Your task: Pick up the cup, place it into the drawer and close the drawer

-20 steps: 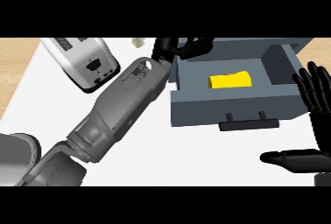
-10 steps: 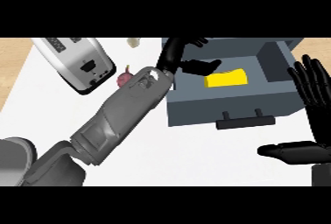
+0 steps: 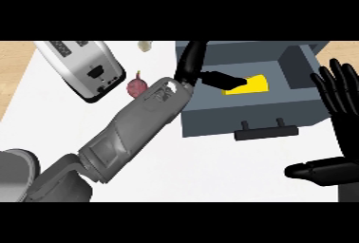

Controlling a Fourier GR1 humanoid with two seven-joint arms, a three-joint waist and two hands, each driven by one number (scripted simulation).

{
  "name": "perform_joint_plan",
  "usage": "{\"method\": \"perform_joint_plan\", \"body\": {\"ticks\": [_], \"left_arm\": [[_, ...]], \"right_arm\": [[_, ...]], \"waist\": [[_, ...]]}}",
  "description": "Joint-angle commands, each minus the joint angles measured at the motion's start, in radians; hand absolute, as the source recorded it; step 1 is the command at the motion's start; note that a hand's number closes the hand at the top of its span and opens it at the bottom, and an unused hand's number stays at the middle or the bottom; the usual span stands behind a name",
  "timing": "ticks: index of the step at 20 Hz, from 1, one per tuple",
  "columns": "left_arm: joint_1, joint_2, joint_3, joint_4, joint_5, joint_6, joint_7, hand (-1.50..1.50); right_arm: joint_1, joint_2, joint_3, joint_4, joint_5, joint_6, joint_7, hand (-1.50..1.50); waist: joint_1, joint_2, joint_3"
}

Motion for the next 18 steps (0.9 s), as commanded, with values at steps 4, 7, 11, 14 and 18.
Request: {"method": "perform_joint_plan", "body": {"ticks": [4,7,11,14,18], "left_arm": [[-0.032,0.000,0.067,-0.064,0.050,-0.015,-0.068,-1.50],[-0.047,0.000,0.089,-0.060,0.053,-0.008,-0.033,-1.50],[0.005,0.030,0.101,-0.128,0.053,-0.005,-0.021,-1.50],[0.002,0.127,0.151,-0.195,0.074,-0.035,0.032,-1.50],[0.072,0.167,0.160,-0.287,0.057,-0.013,0.077,-1.50]], "right_arm": [[0.041,-0.060,-0.044,-0.011,-0.124,0.116,-0.004,1.50],[0.047,-0.107,-0.032,-0.075,-0.075,0.124,0.041,1.50],[0.093,-0.160,0.022,-0.136,0.016,0.178,0.065,1.50],[0.169,-0.142,0.056,-0.190,0.114,0.165,0.043,1.50],[0.173,-0.128,0.112,-0.216,0.252,0.127,0.060,1.50]], "waist": [[0.056,-0.013,-0.001],[0.068,-0.017,-0.001],[0.084,-0.022,-0.002],[0.091,-0.026,-0.002],[0.100,-0.025,-0.002]]}}
